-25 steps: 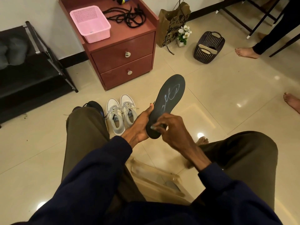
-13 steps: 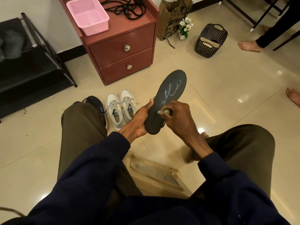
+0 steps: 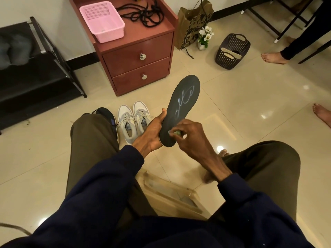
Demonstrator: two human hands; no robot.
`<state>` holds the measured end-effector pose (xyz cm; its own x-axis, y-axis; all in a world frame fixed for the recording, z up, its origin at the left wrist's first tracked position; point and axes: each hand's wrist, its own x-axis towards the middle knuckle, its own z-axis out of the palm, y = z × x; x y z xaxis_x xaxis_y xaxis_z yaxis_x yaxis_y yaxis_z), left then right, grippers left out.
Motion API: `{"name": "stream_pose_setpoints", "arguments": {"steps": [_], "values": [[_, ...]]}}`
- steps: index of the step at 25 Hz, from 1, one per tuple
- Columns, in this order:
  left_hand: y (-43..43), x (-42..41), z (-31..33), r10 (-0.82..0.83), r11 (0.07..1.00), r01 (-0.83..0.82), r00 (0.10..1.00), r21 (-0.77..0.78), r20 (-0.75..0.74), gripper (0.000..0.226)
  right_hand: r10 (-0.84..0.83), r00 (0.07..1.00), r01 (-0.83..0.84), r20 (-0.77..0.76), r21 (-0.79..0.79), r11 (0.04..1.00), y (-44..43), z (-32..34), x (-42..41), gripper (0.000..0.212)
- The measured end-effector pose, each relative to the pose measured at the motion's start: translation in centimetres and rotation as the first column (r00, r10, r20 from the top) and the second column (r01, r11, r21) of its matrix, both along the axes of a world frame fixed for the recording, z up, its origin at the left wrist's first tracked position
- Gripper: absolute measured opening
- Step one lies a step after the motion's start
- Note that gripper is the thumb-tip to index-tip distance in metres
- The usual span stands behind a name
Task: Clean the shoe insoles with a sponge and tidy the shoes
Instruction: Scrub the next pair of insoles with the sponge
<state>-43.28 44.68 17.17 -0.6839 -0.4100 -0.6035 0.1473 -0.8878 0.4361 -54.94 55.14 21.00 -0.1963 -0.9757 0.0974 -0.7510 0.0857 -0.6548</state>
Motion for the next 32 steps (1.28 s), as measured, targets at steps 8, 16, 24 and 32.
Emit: {"name": "stream_pose_setpoints", "arguments": {"steps": [8, 16, 24, 32], "values": [[0.1, -0.1, -0.1, -0.001, 1.0, 0.0, 1.0, -0.024, -0.016, 0.054, -0.107, 0.991, 0.106, -0.08, -0.022, 0.994, -0.5, -0.5, -1.3, 0.007], [0.2, -0.1, -0.2, 0.002, 1.0, -0.002, 1.0, -0.006, -0.02, 0.051, -0.17, 0.978, 0.172, -0.119, 0.004, 0.985, -0.6, -0.3, -2.4, 0.006], [0.7, -0.4, 0.0, -0.12, 0.992, 0.12, 0.993, -0.046, 0.002, 0.049, -0.147, 0.989, 0.147, -0.01, -0.038, 0.988, -0.7, -0.5, -1.8, 0.01], [0.4, -0.2, 0.2, -0.128, 0.991, 0.13, 0.991, -0.041, 0.033, 0.04, 0.086, 0.996, -0.084, 0.02, -0.076, 0.994, 0.0, -0.5, 0.5, 0.011]]}}
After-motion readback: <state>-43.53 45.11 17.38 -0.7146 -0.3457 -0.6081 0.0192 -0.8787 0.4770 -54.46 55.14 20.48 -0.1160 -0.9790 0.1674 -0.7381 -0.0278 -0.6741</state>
